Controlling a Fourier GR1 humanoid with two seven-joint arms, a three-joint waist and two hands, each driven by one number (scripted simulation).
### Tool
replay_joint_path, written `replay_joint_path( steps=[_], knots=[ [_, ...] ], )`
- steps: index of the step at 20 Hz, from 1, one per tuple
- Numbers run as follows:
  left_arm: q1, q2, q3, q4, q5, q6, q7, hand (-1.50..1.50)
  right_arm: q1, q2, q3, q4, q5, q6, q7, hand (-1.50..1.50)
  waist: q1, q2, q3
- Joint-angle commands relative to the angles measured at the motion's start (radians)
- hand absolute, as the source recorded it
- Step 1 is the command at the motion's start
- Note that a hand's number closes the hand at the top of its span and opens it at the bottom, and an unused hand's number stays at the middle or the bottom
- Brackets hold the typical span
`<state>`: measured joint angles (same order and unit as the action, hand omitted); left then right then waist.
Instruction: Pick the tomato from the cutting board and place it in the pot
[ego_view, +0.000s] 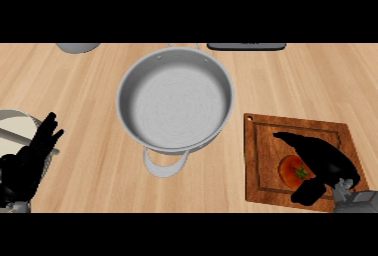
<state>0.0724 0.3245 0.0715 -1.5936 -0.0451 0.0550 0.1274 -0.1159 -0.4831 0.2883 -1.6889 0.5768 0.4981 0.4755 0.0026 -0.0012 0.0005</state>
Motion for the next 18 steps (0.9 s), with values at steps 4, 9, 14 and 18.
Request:
replay_joint_path(
  steps=[4, 9, 14, 18],
  knots=[
    [-0.062, -0.003, 0.029, 0.048, -0.037, -0.007, 0.019, 0.0, 0.009, -0.001, 0.019, 0.121, 0.126, -0.071, -0.214, 1.5, -0.002, 0.002, 0.0],
    [-0.012, -0.02, 0.052, -0.021, -0.027, -0.044, 0.051, 0.0, 0.058, 0.015, -0.022, -0.007, 0.137, 0.009, -0.184, 1.5, -0.003, 0.0, 0.0],
    [-0.052, -0.034, 0.056, 0.057, -0.045, -0.023, 0.001, 0.0, -0.085, 0.277, 0.202, -0.046, 0.22, 0.055, 0.064, 1.5, 0.01, 0.001, -0.002],
    [-0.076, -0.027, 0.004, 0.026, -0.054, -0.06, 0.018, 0.0, -0.191, 0.473, 0.466, 0.022, 0.269, 0.044, 0.147, 1.5, 0.101, 0.008, -0.004]
  ],
)
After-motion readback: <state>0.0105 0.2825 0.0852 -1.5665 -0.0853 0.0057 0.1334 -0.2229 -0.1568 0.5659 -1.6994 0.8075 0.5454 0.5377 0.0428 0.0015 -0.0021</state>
